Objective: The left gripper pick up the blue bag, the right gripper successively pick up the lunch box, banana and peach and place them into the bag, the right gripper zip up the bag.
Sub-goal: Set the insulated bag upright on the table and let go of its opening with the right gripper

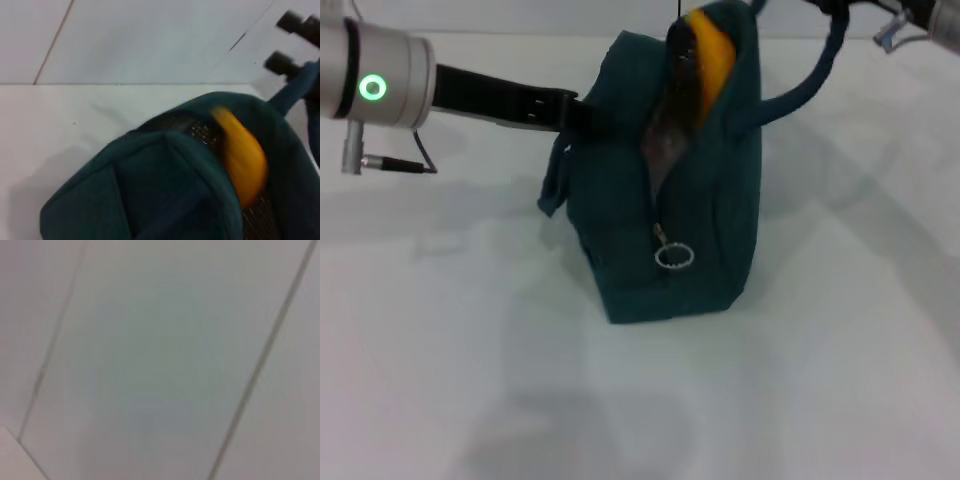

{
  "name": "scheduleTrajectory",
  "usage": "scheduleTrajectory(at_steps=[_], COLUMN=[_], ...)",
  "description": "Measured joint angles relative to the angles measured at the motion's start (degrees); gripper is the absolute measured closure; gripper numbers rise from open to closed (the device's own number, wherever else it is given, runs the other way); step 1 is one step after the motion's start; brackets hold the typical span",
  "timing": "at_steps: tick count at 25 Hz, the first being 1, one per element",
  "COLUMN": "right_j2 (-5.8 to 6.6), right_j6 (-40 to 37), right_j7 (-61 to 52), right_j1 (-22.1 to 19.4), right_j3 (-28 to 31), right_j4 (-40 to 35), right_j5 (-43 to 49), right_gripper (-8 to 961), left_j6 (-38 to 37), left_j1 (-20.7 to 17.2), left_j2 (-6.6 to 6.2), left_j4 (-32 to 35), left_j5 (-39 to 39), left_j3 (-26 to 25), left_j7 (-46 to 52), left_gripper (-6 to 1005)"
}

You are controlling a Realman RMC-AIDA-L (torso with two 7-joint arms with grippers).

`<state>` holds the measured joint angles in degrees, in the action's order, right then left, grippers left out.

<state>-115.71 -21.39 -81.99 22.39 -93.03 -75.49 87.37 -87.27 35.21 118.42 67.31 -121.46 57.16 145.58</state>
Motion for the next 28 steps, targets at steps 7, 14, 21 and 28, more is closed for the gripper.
scheduleTrajectory(at_steps=[7, 14, 21, 28], right_j2=[0.21, 0.13, 0.19, 0.29], right_j6=[-6.19, -6.92, -10.76, -14.34], right_j7=[-0.03, -0.23, -0.42, -2.05], right_j1=[-4.10, -6.49, -8.32, -8.68], right_j3=[0.52, 0.47, 2.82, 5.52], right_j4=[-8.28, -9.51, -14.71, -11.54], right_j5=[-0.38, -0.63, -2.69, -3.23], right_gripper=[303, 308, 313, 318], left_j6=[0.11, 1.46, -3.81, -2.50], left_j1=[-3.23, -3.49, -1.70, -0.09], left_j2=[0.39, 0.24, -1.55, -1.85], left_j4=[-0.09, -6.58, -9.64, -11.54], left_j5=[8.16, 11.02, 16.55, 14.67], left_j3=[-0.12, -3.12, -4.46, -4.51], left_j7=[-4.21, -8.61, -8.72, -8.37], left_gripper=[964, 964, 964, 964])
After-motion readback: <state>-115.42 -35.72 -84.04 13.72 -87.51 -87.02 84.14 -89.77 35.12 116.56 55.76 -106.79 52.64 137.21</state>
